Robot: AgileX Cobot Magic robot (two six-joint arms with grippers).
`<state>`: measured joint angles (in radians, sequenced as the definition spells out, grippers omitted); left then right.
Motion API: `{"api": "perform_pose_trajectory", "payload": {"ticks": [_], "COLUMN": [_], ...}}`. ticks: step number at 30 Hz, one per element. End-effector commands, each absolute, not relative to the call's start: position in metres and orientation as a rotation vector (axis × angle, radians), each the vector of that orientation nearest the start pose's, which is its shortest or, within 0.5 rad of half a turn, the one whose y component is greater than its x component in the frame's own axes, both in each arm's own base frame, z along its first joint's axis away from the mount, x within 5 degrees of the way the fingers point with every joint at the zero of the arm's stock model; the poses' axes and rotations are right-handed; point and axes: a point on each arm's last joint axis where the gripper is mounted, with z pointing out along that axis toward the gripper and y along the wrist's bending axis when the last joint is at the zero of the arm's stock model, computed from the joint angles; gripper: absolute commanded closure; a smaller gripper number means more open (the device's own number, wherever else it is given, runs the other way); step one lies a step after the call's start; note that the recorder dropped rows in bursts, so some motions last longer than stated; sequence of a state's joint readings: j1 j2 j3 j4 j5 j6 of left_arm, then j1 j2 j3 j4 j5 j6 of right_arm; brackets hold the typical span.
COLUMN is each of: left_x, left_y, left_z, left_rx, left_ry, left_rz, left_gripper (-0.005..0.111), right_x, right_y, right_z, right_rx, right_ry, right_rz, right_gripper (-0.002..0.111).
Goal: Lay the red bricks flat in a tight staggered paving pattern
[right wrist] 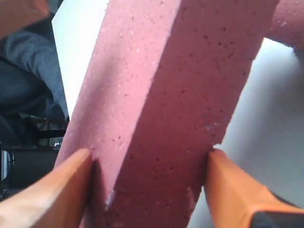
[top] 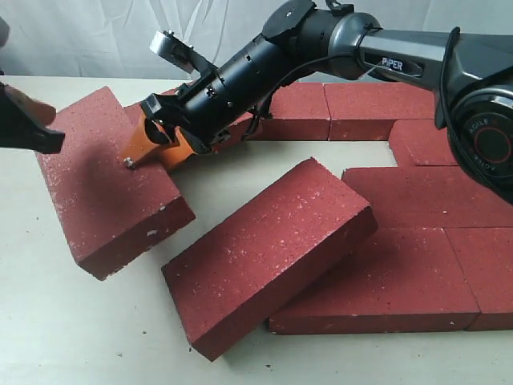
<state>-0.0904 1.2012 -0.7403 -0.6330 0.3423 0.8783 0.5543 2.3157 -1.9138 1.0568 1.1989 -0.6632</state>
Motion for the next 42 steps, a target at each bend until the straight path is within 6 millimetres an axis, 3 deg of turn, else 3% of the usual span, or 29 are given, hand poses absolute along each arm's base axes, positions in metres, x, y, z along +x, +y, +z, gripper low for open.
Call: {"api": "perform_pose_trajectory", "payload": {"ticks": [1,6,19,31,39,42], "left_x": [0.229,0.230,0.236,0.236,0.236,0.236], "left_y": [-0.039,-0.036,-0.036,-0.036,-0.037,-0.037], "left_z": [0.302,0.296,0.288,0.288,0.287,0.287], "left_rx": [0.469,0.443,0.429,0.429,0.437,0.437], "left_ry": [2.039,2.034,2.057,2.057,2.067,2.067], "left_rz": [-0.111,-0.083,-0.079,-0.079,-0.088,-0.088], "left_gripper": [0.107,0.107,0.107,0.107,0.107,0.107], "right_x": [0.365,0.354,0.336,0.346,0.349,0.351], "right_y": [0.341,0.368,0.410,0.413,0.409,0.409], "right_z": [0.200,0.194,0.158,0.145,0.145,0.153], "right_rx": [-1.021,-0.985,-0.892,-0.855,-0.886,-0.874], "right_ry": [2.405,2.364,2.367,2.357,2.358,2.336], "right_rz": [1.418,1.339,1.327,1.226,1.192,1.189], "right_gripper": [0.108,0.108,0.106,0.055,0.052,0.040]}}
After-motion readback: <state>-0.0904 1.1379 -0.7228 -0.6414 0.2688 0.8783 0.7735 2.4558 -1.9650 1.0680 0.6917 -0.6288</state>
